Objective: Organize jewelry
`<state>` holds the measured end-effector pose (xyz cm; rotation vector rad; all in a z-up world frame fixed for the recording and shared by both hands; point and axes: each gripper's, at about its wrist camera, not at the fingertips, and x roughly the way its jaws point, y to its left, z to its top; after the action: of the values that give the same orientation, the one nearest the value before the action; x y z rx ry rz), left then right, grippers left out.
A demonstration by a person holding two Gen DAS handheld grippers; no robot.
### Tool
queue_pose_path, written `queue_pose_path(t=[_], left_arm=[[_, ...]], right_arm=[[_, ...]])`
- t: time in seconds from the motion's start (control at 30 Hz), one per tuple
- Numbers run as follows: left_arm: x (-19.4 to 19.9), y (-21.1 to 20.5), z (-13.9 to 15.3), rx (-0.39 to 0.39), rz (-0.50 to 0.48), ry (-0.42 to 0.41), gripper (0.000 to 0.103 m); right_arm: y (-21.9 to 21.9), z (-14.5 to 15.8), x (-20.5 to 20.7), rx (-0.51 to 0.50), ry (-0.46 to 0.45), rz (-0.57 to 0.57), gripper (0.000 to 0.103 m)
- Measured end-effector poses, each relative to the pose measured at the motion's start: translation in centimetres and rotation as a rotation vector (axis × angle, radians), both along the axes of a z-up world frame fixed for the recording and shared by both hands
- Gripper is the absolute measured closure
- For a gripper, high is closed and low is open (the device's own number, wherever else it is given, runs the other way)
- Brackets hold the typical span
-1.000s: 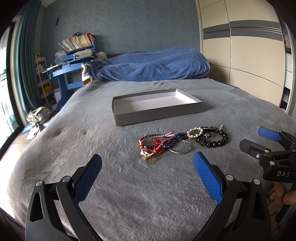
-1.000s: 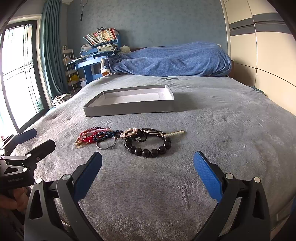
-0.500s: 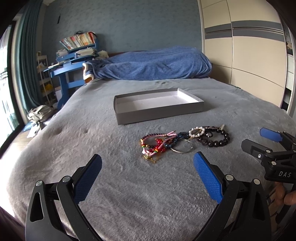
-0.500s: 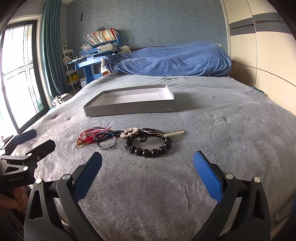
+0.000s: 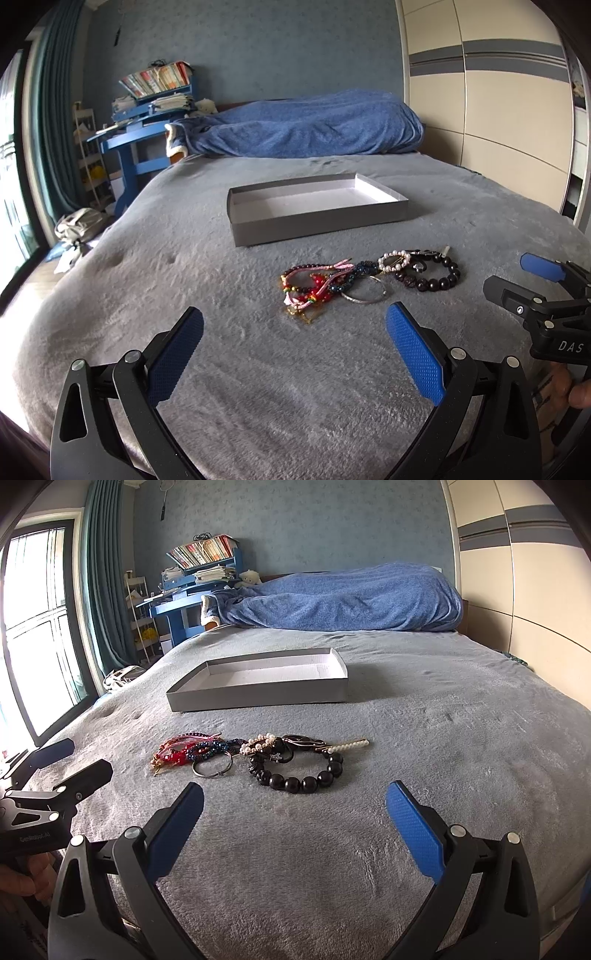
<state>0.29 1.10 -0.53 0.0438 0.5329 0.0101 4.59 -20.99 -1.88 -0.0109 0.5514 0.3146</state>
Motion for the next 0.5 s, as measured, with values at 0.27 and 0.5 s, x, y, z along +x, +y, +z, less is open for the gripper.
queue_pose_path(t=[0.27,0.5], left_arm=[[0.34,0.40,0.31,-0.023,0.015,0.004,0.005],[0.48,0.15,0.05,-0.010,0.010,0.016,0.005]], right_arm=[[0.41,-0.28,-0.08,0.001,-0.003,0.000,0.005],[0.34,-0.18,0.05,0.001,-0.002,0.003,0.005]])
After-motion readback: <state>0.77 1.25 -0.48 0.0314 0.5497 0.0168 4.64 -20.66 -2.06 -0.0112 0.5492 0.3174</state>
